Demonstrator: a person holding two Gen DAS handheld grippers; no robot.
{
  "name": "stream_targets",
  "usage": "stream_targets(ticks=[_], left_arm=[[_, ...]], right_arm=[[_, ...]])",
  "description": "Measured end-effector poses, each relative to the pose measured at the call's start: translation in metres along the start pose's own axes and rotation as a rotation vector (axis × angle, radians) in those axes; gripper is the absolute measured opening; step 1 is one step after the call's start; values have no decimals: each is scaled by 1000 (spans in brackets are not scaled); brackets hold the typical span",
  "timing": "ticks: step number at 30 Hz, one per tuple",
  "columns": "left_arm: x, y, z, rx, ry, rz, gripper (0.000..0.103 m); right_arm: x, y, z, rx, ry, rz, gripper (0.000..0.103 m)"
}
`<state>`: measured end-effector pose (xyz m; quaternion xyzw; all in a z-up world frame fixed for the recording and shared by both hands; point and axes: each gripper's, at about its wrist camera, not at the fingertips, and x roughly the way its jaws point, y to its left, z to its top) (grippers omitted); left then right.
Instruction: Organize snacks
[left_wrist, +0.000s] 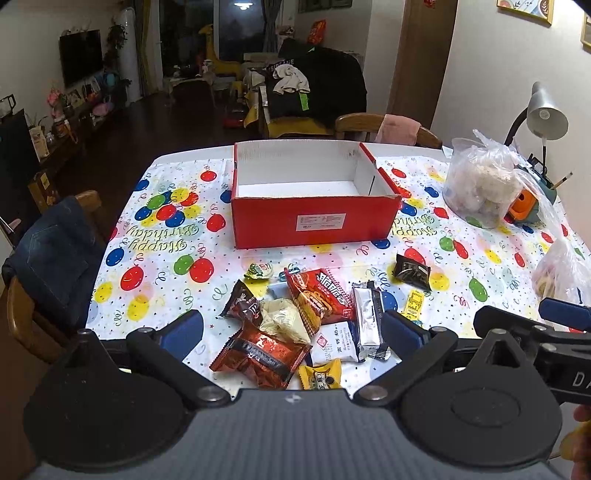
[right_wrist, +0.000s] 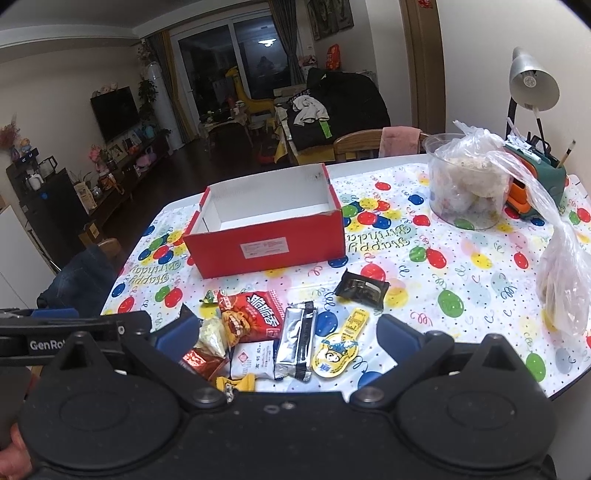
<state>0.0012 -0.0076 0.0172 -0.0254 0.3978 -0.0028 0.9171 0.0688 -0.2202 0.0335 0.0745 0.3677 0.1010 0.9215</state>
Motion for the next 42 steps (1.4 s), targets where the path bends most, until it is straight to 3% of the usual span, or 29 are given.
stream_targets(ticks=[33, 42], left_arm=[[-2, 2, 1, 5, -25, -27, 103], [10, 11, 0, -24, 13, -36, 103]], right_arm=[[0, 5, 0, -8, -18, -14, 102], [11, 6, 3, -5, -3, -28, 102]])
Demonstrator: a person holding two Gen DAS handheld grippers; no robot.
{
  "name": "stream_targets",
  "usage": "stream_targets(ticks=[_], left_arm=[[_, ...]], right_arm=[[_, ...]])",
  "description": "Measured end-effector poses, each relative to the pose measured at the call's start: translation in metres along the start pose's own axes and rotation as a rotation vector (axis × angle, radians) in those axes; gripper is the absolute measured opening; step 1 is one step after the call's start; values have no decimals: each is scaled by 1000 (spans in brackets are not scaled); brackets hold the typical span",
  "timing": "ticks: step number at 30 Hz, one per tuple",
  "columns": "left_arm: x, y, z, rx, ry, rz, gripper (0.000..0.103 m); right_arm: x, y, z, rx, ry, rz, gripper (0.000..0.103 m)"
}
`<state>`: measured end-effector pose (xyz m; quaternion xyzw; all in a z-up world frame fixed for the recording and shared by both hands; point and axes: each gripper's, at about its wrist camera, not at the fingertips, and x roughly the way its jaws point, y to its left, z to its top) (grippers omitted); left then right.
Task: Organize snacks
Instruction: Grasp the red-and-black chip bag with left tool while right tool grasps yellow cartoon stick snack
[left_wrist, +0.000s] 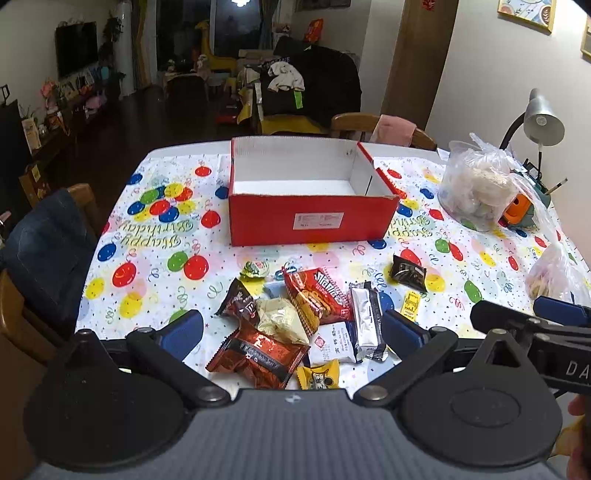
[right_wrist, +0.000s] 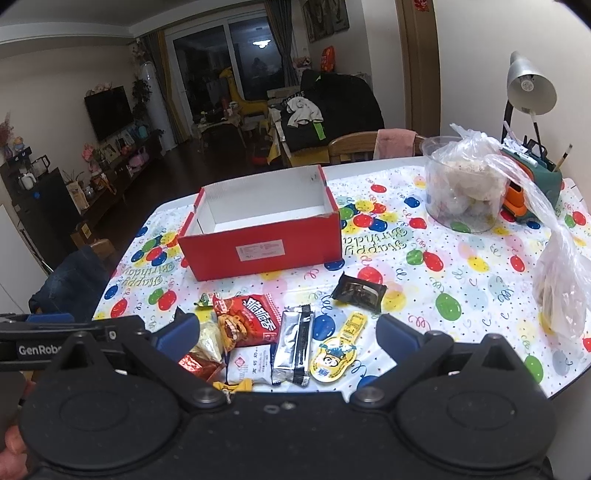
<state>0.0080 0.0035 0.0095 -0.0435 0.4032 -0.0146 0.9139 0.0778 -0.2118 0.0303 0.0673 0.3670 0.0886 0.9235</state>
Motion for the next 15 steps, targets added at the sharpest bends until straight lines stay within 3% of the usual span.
stream_targets(ticks=[9, 13, 15], left_arm=[[39, 33, -3, -90, 71, 107, 103], [66, 43, -18, -46, 108, 196, 102], [78, 48, -25, -53, 133, 198, 102]], right_arm=[[44, -9, -9, -75, 31, -29, 101], [72, -21, -22, -109, 81, -33, 98], [85, -28, -28, -113, 105, -26, 97]])
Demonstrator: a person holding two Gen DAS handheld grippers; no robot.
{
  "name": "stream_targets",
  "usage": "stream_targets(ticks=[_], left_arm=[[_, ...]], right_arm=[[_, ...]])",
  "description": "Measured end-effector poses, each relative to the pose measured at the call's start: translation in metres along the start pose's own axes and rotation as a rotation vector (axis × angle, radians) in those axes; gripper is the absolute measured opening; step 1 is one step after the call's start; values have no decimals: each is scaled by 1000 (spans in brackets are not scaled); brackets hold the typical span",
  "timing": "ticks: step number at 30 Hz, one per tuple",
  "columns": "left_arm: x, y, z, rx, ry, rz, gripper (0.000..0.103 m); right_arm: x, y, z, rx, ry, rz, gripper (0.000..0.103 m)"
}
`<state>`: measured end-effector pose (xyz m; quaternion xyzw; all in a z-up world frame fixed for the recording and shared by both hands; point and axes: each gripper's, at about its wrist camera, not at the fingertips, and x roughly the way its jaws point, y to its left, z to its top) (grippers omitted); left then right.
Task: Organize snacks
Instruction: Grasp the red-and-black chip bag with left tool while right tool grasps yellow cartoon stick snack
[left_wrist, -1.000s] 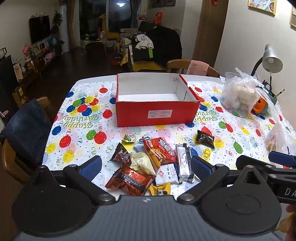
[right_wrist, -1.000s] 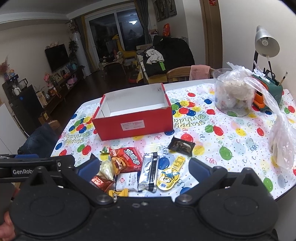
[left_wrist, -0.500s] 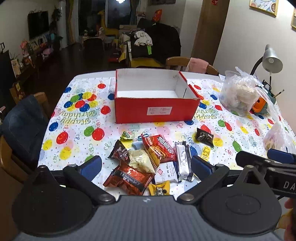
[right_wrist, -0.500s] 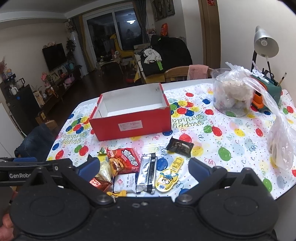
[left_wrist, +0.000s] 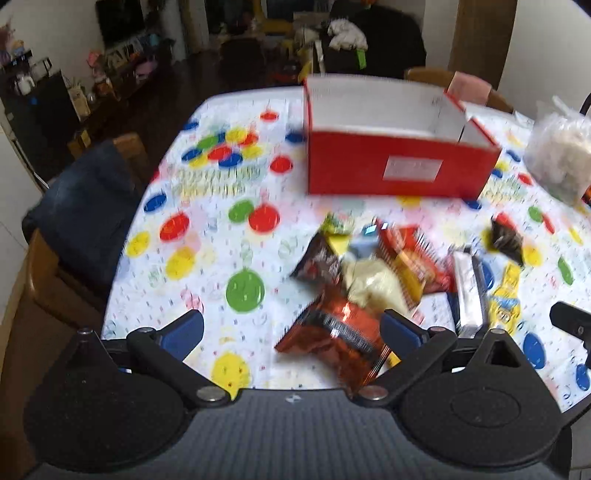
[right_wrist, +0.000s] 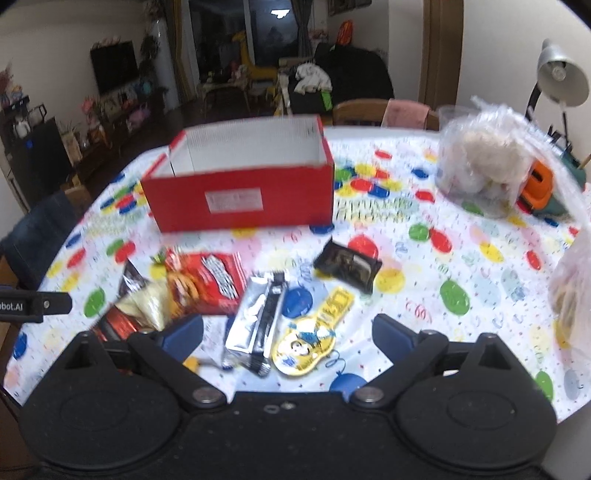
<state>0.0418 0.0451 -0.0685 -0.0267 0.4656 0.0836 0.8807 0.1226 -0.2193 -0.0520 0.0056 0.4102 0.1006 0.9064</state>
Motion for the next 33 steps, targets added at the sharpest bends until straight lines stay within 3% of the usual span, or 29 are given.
stream_targets(ticks=[6, 10, 12, 23, 28, 33], left_arm=[[25, -1, -8, -12, 48, -54, 100], [40, -2, -7, -75, 111, -92, 98], [49, -1, -3, -127, 145, -77, 98], [87, 9, 12, -410, 298, -70, 98], [98, 11, 15, -478, 329, -44, 98], [106, 9, 15, -482, 343, -14, 98]], right_arm=[[34, -11, -3, 16, 58, 47, 97], [58, -14, 1, 2, 96, 25, 95], [69, -21, 4, 39, 118, 25, 89], [113, -42, 14, 178, 211, -25, 77], [119, -31, 12, 149, 248, -36, 76], [122, -19, 9, 109, 264, -42, 74]])
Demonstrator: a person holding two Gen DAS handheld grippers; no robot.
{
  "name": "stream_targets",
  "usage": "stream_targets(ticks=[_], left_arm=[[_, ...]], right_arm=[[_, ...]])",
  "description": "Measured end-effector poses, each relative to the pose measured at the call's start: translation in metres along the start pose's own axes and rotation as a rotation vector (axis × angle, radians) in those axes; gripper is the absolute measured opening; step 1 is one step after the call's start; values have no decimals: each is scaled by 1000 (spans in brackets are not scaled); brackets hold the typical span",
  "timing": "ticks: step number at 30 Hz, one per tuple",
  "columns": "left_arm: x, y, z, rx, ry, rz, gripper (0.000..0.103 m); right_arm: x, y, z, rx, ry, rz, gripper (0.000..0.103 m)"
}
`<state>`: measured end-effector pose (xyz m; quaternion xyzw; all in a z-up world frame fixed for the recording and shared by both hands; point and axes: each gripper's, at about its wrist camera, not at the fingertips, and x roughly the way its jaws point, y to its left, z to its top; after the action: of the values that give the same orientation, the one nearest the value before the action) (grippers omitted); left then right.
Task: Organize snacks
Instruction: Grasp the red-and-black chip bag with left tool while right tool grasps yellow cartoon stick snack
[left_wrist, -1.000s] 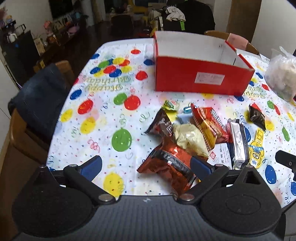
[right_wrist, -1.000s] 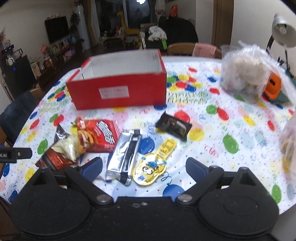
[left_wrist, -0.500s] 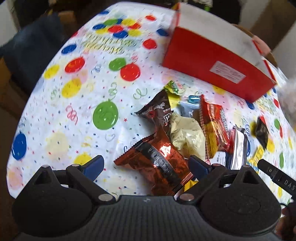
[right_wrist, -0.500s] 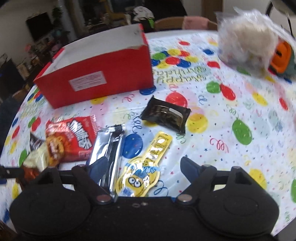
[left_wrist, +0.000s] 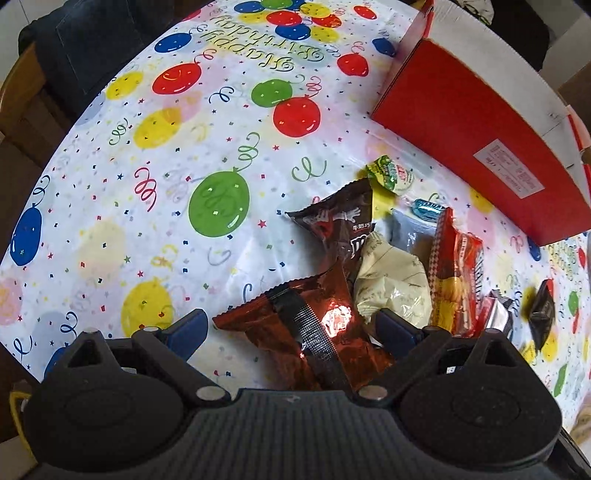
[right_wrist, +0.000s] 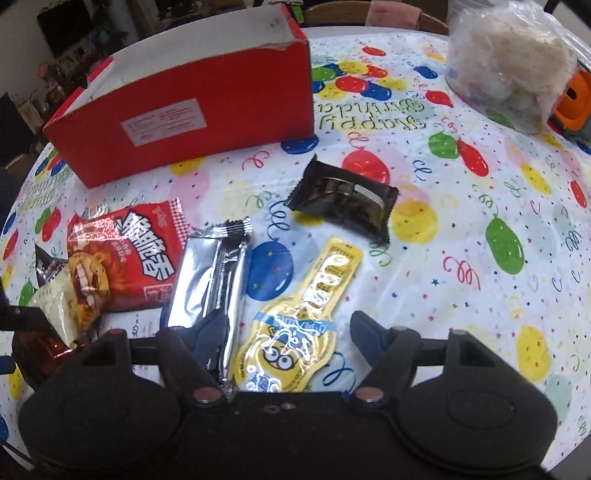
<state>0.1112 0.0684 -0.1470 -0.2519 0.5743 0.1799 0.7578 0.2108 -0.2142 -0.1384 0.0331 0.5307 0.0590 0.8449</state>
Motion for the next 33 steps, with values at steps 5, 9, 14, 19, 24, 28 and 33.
stream_targets(ticks=[5, 9, 14, 19, 24, 28, 33], left_arm=[[8, 1, 0, 0, 13, 19, 98], [10, 4, -2, 9, 22, 20, 95], [7, 9, -2, 18, 23, 20, 90], [5, 12, -4, 31, 31, 7, 88], [1, 9, -6, 63, 20, 1, 88], [0, 7, -9, 95, 21, -4, 79], [0, 10, -10, 123, 21, 4, 60]], right_arm=[[-2, 5, 1, -12, -9, -13, 74], [-4, 5, -2, -15, -24, -29, 73], [-3, -3, -4, 12, -28, -65, 72], [0, -5, -6, 31, -27, -87, 68], [1, 12, -11, -27, -28, -116, 68], [0, 16, -14, -74, -52, -137, 65], [-4, 21, -19, -113, -68, -135, 45]])
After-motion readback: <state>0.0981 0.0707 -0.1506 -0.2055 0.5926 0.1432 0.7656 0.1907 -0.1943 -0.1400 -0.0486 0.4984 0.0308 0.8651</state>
